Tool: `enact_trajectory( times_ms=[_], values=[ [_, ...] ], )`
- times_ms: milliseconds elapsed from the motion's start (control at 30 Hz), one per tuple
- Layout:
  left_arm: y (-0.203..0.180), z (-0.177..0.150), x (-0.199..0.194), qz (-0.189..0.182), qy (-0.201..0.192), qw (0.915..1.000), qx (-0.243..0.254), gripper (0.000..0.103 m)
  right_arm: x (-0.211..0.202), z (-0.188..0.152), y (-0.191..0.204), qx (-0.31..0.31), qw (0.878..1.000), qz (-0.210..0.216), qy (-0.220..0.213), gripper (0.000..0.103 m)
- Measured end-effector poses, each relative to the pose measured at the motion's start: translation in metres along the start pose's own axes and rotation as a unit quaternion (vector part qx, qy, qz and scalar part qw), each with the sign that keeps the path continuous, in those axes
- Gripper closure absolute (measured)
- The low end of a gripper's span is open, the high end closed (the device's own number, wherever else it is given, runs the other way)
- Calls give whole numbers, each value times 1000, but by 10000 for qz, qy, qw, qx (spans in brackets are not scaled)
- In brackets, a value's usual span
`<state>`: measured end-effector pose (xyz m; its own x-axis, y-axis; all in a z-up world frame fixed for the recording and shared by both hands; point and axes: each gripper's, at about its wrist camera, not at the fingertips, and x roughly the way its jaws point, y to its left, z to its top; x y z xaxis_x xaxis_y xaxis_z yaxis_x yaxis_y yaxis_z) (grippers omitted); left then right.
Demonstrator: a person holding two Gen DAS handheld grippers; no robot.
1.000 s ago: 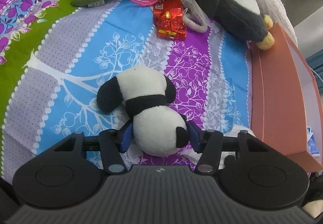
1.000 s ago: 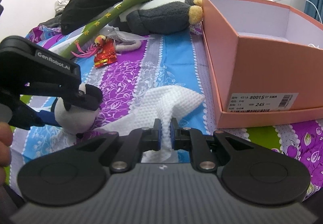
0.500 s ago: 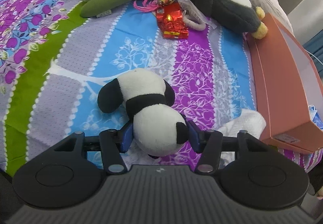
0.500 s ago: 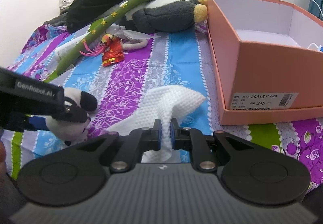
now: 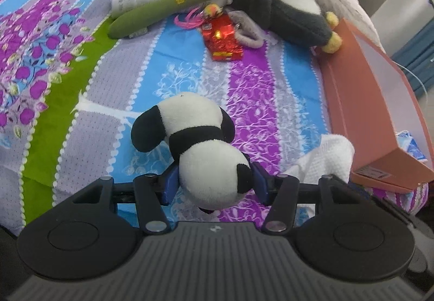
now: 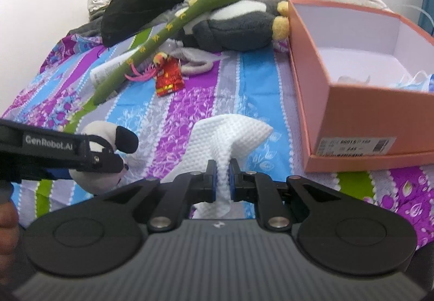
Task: Organize soft objects
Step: 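Lift the panda plush with the left tool while the right tool lifts the towel, then carry both items over the box and open both grippers to drop them in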
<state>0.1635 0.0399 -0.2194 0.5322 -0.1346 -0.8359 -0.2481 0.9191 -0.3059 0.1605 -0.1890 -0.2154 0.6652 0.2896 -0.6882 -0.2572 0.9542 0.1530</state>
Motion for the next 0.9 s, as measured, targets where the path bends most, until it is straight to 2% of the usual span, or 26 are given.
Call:
enact_trajectory(
  times_ms=[267, 467, 900],
  values=[
    [-21, 14, -21, -150, -288, 9988, 369, 42, -24, 28, -7, 27, 9997, 73, -240, 90],
    [-43, 33, -42, -430, -583, 9959, 536, 42, -43, 55, -18, 118, 9983, 77, -569, 90],
    [-107, 98, -82, -899, -1225, 9822, 1104, 42, -93, 127, -50, 33, 9881, -128, -1534, 90]
  ],
)
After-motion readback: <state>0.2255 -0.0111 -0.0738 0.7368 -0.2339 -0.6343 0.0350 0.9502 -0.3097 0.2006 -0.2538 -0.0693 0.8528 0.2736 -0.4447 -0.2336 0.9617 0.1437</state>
